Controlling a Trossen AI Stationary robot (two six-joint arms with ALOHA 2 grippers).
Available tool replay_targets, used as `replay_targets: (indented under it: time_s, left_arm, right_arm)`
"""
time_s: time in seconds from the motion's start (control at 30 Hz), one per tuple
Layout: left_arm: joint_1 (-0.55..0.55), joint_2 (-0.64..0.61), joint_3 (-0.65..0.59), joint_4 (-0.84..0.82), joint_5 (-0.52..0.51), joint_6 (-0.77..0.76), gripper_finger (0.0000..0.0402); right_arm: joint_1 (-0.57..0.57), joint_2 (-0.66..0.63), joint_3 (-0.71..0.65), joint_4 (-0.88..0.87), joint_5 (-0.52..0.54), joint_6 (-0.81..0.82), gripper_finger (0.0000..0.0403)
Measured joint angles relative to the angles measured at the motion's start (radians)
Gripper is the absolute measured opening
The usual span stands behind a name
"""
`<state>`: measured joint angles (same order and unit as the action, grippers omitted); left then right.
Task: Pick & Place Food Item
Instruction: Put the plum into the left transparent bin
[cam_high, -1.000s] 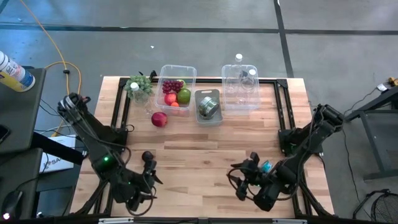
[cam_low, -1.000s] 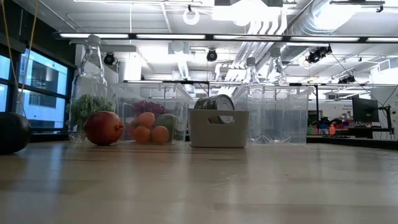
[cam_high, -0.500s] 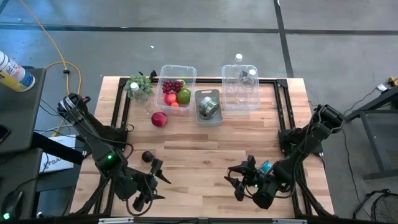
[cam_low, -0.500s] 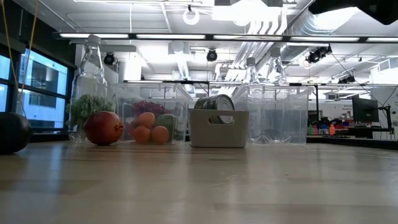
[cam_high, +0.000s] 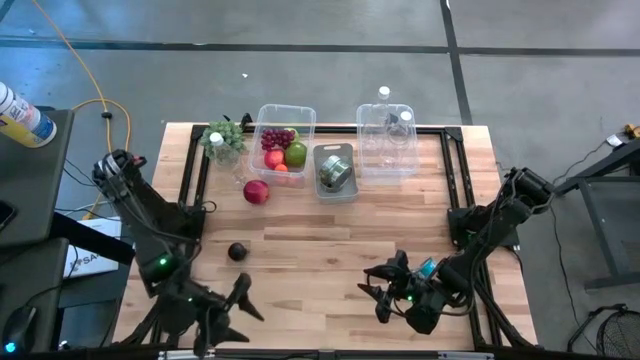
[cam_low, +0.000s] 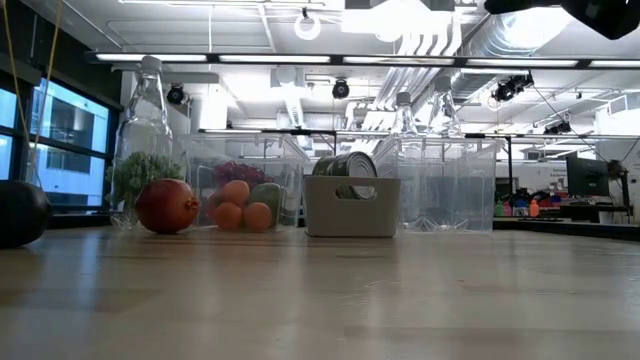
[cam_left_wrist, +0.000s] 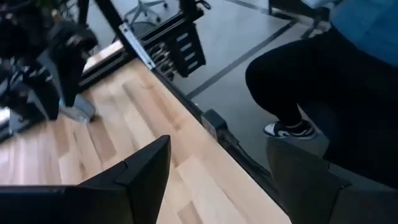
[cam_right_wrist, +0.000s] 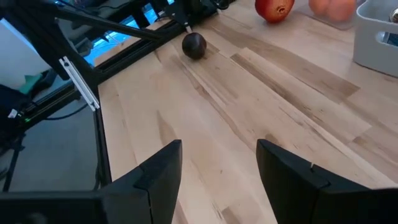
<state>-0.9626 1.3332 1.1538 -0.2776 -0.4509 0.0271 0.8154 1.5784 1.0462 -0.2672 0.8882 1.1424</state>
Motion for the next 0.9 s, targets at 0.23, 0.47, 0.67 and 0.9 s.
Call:
replay_targets:
  time_s: [0.23, 0.47, 0.67, 0.9]
  left_arm:
    - [-0.015, 0.043, 0.0, 0.012, -0.113, 0.044, 0.0254]
    - [-0.02, 0.088, 0.0, 0.113, -0.117, 0.131, 0.0254]
    - [-0.016, 0.086, 0.0, 0.186, -0.078, 0.11, 0.0253]
    - [-0.005, 0.104, 0.0, 0.19, -0.046, 0.193, 0.0258]
  right_arm:
    - [0.0, 0.0, 0.0, 0.017, 0.0, -0.05, 0.0193]
    - [-0.011, 0.0, 0.0, 0.019, 0.019, -0.092, 0.0193]
    - [-0.025, 0.0, 0.0, 0.047, -0.017, -0.093, 0.0193]
    - [-0.044, 0.0, 0.0, 0.04, -0.026, -0.159, 0.0193]
